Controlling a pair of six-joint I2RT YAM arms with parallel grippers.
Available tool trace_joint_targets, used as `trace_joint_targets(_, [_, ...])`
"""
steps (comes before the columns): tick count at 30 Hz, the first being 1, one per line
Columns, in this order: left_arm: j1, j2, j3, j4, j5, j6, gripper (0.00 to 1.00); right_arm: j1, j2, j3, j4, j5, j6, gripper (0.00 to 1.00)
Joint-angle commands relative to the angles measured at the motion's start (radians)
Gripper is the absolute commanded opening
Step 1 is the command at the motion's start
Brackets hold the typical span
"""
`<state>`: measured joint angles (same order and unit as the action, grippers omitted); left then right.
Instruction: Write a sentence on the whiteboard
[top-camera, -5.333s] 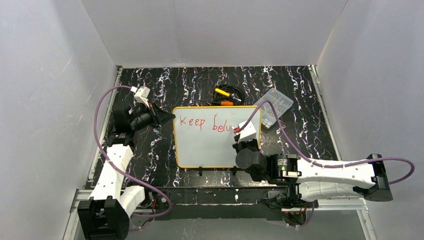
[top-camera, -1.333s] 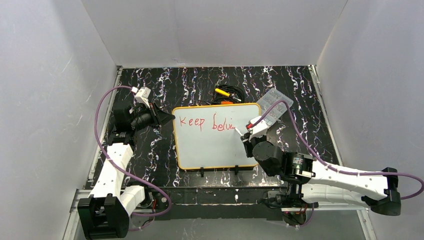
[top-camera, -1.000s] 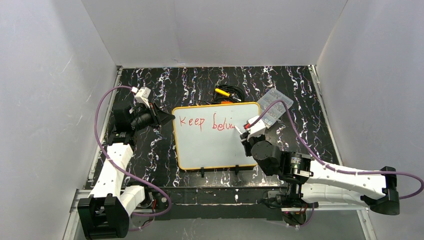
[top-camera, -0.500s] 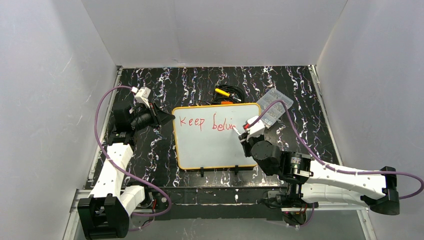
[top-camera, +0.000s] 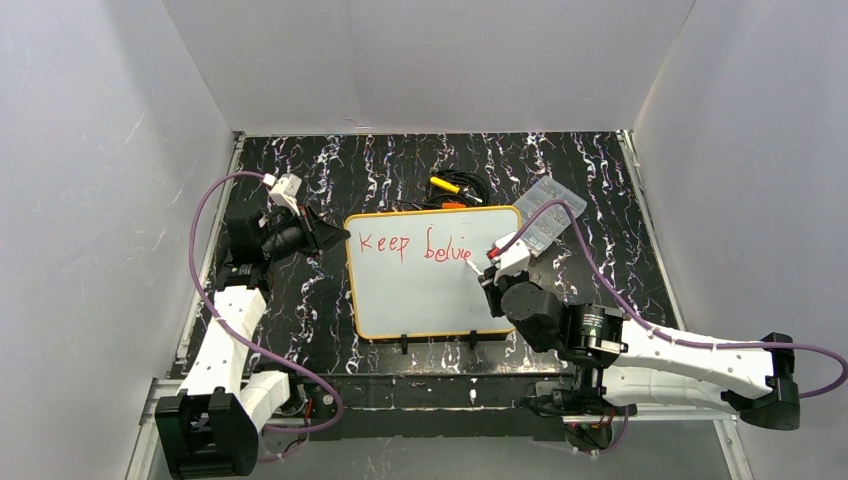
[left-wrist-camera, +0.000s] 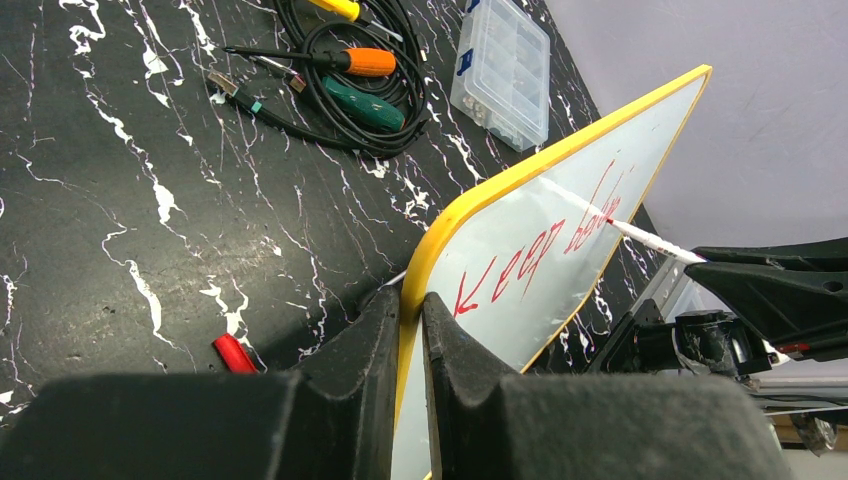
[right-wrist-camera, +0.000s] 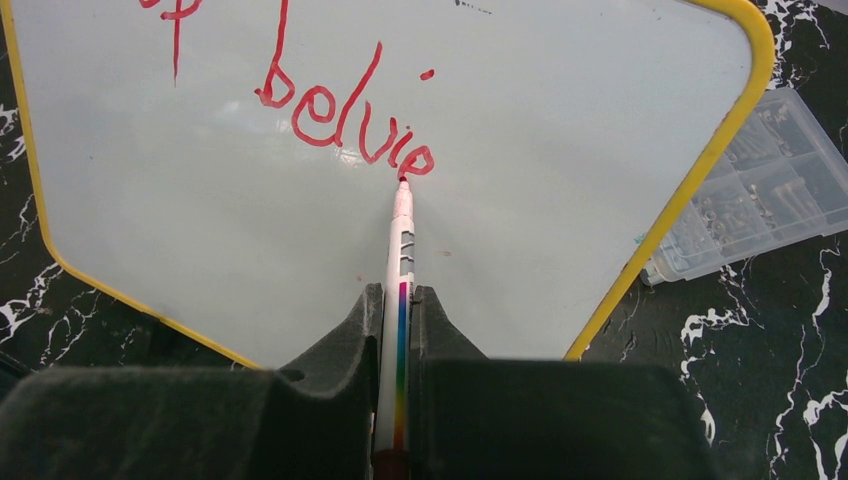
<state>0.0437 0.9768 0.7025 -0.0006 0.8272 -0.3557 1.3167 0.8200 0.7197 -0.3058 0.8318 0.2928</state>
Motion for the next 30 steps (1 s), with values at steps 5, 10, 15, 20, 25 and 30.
trace_joint_targets(5, [-0.015,-0.006,0.023,-0.025,0.041,0.003,0.00,-0.004,-0.008,0.058,-0.057,0.085,-0.007,0.01])
trace_joint_targets(10, [-0.015,-0.004,0.023,-0.024,0.041,0.003,0.00,-0.004,-0.045,0.060,-0.032,0.068,-0.024,0.01])
trace_joint_targets(15, [-0.016,-0.003,0.023,-0.025,0.041,0.003,0.00,-0.004,-0.081,0.044,0.032,0.054,-0.060,0.01])
trace_joint_targets(20, [-0.016,-0.001,0.023,-0.024,0.041,0.003,0.00,-0.004,-0.048,0.039,0.085,0.073,-0.106,0.01])
trace_joint_targets(25, [-0.018,-0.002,0.023,-0.024,0.041,0.004,0.00,-0.004,-0.011,0.043,0.099,0.085,-0.131,0.01])
trace_joint_targets(30, [-0.018,-0.004,0.023,-0.024,0.041,0.004,0.00,-0.004,-0.005,0.048,0.063,0.097,-0.110,0.01])
